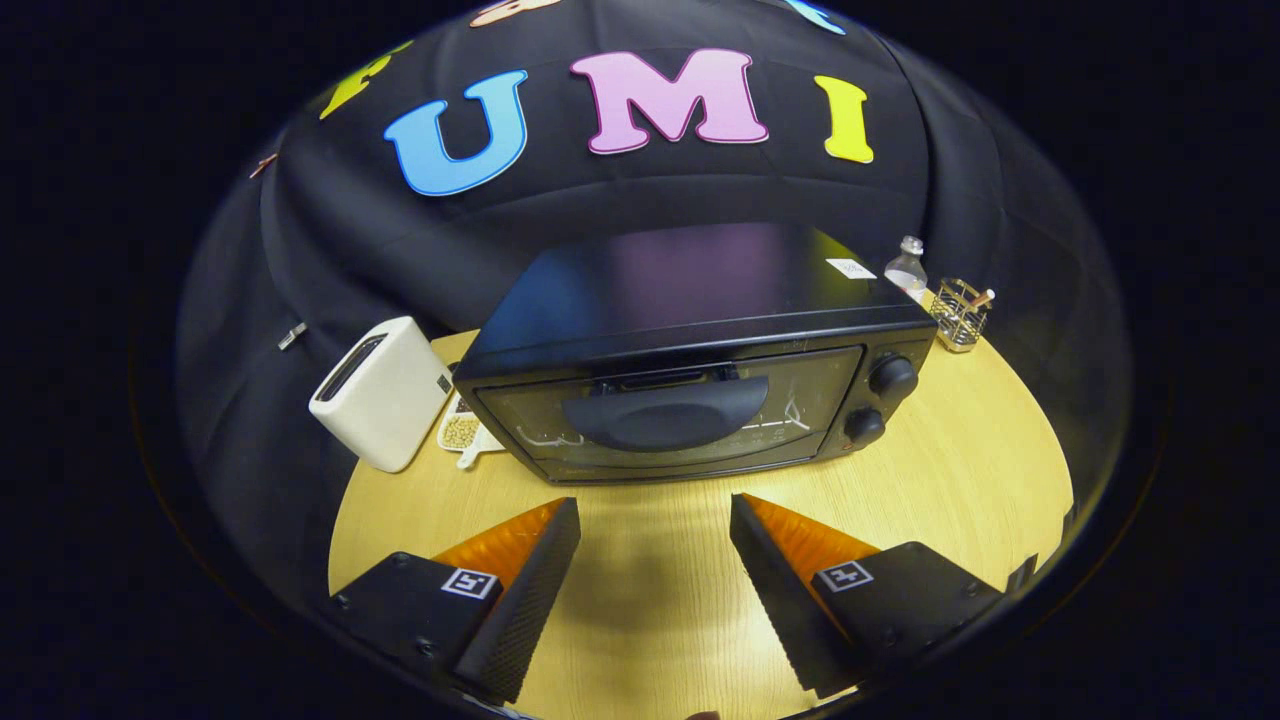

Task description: Open the toaster oven, put the food inside, and close the toaster oven door.

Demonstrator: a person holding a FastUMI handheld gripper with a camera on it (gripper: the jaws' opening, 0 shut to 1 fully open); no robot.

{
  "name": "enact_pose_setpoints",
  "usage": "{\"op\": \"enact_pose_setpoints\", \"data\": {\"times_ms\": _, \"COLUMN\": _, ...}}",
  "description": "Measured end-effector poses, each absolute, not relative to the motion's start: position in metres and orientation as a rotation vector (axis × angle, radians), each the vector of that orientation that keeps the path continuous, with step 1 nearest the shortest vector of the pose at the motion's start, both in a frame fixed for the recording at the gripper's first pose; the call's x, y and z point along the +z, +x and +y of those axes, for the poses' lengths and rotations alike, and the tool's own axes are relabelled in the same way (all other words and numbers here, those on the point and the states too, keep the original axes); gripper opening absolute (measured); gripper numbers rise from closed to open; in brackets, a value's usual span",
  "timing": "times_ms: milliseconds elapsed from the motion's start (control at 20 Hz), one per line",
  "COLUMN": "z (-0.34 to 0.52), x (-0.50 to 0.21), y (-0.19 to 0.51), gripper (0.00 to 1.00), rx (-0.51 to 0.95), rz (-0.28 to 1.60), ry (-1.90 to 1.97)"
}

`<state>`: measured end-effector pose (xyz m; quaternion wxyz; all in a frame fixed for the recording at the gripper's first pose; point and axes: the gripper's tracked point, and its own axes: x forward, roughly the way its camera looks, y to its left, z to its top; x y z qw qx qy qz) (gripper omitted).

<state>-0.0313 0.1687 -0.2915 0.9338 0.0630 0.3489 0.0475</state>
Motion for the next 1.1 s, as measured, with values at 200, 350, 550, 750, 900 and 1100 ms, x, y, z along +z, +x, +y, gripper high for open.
{"op": "enact_pose_setpoints", "data": {"times_ms": 200, "z": 0.161, "x": -0.270, "y": -0.031, "gripper": 0.99, "rx": 0.108, "rz": 0.653, "ry": 0.096}}
{"op": "enact_pose_setpoints", "data": {"times_ms": 350, "z": 0.151, "x": -0.244, "y": -0.026, "gripper": 0.99, "rx": 0.121, "rz": 0.580, "ry": 0.046}}
{"op": "enact_pose_setpoints", "data": {"times_ms": 550, "z": 0.137, "x": -0.191, "y": -0.020, "gripper": 0.99, "rx": 0.126, "rz": 0.442, "ry": 0.016}}
{"op": "enact_pose_setpoints", "data": {"times_ms": 750, "z": 0.115, "x": -0.132, "y": -0.014, "gripper": 0.99, "rx": 0.116, "rz": 0.321, "ry": 0.009}}
{"op": "enact_pose_setpoints", "data": {"times_ms": 900, "z": 0.090, "x": -0.087, "y": -0.016, "gripper": 0.99, "rx": 0.103, "rz": 0.223, "ry": -0.027}}
{"op": "enact_pose_setpoints", "data": {"times_ms": 1100, "z": 0.065, "x": -0.046, "y": -0.026, "gripper": 0.99, "rx": 0.095, "rz": 0.153, "ry": -0.015}}
